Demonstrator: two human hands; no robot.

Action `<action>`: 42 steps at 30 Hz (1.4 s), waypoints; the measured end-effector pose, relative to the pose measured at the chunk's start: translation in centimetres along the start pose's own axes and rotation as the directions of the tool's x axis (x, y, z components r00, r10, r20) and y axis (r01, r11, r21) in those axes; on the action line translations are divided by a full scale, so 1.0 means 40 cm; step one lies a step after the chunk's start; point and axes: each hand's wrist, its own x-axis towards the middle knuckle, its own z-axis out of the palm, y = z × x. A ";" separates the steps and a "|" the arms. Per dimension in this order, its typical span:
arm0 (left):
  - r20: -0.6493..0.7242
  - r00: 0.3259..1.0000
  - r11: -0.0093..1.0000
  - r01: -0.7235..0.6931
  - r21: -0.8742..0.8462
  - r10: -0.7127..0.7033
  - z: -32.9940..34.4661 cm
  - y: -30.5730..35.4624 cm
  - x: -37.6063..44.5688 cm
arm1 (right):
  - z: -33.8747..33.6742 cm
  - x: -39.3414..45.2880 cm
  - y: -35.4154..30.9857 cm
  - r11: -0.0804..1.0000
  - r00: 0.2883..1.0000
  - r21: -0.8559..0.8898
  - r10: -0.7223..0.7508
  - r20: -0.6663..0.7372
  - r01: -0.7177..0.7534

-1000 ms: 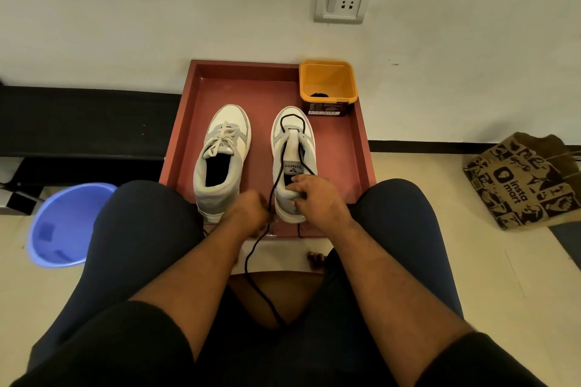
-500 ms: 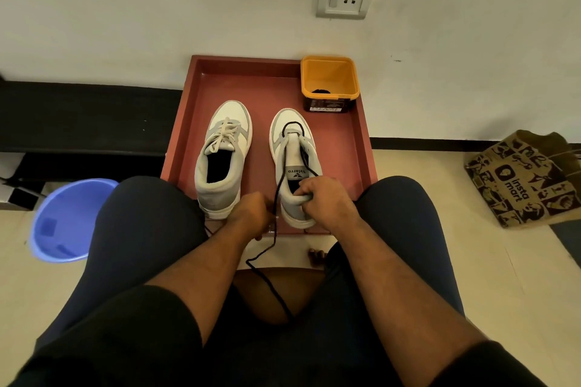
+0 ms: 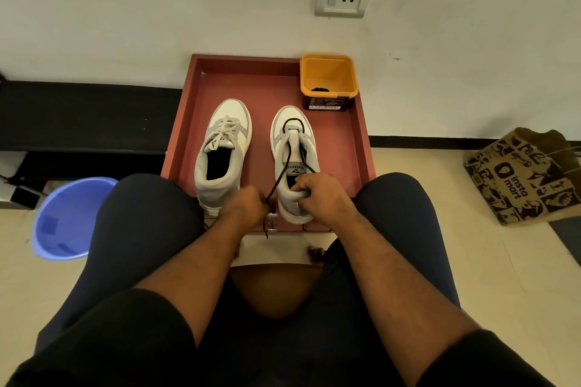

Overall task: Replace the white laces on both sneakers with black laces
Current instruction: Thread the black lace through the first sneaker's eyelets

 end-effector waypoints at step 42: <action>0.070 0.968 0.781 -0.150 -0.606 0.240 -0.083 0.059 -0.048 | 0.001 0.035 0.043 0.741 0.897 0.566 0.442 -0.007 -0.361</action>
